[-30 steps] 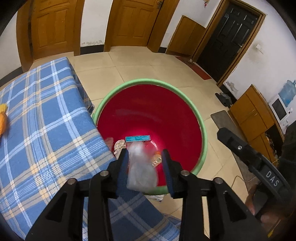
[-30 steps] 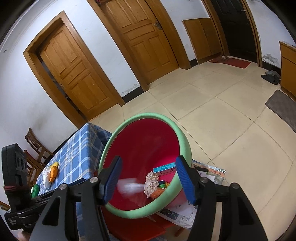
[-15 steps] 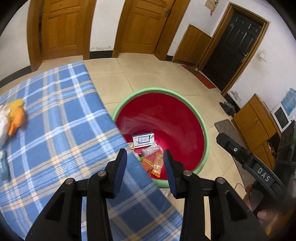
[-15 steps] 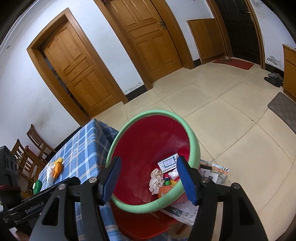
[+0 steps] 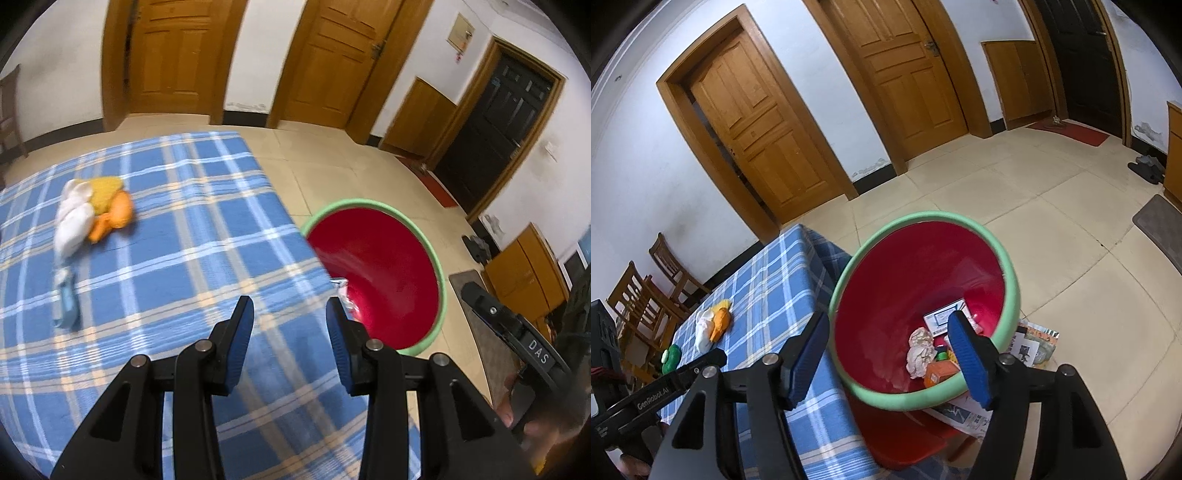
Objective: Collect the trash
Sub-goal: 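Move both open tools back over the table, then grasp the blue plastic piece with the left tool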
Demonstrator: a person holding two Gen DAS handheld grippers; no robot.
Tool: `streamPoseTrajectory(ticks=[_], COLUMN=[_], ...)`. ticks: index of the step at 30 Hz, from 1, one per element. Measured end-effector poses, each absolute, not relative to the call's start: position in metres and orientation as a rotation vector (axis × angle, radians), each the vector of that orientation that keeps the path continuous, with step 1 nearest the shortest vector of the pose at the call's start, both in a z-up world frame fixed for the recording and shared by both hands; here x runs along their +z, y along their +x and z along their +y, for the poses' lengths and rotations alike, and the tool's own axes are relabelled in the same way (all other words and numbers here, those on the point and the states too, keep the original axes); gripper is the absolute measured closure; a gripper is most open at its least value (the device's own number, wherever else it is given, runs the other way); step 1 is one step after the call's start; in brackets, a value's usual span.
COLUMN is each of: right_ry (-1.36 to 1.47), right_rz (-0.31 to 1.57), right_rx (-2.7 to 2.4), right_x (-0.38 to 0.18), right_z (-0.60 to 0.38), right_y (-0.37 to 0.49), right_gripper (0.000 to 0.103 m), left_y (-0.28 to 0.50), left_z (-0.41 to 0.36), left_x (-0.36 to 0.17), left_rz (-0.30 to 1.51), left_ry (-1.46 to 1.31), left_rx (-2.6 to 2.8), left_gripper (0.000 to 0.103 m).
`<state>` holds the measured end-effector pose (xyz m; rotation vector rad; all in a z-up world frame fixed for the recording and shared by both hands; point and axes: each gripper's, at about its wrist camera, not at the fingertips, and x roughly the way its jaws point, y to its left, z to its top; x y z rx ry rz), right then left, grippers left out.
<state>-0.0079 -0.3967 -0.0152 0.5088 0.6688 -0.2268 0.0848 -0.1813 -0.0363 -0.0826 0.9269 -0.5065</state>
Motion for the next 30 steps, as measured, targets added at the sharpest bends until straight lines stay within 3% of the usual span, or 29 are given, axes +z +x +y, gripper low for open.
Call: streamPoseTrajectory(ticks=[30], right_ry=[0.419], right_rz=[0.734], right_rx=[-0.157], right_x=[-0.014], right_z=[-0.340], right_y=[0.025], right_gripper=[0.031], left_y=[0.121], left_z=[-0.031], left_x=[-0.084], left_rz=[0.944], left_ry=[-0.231], left_rx=[-0.126], left_gripper=[0.063])
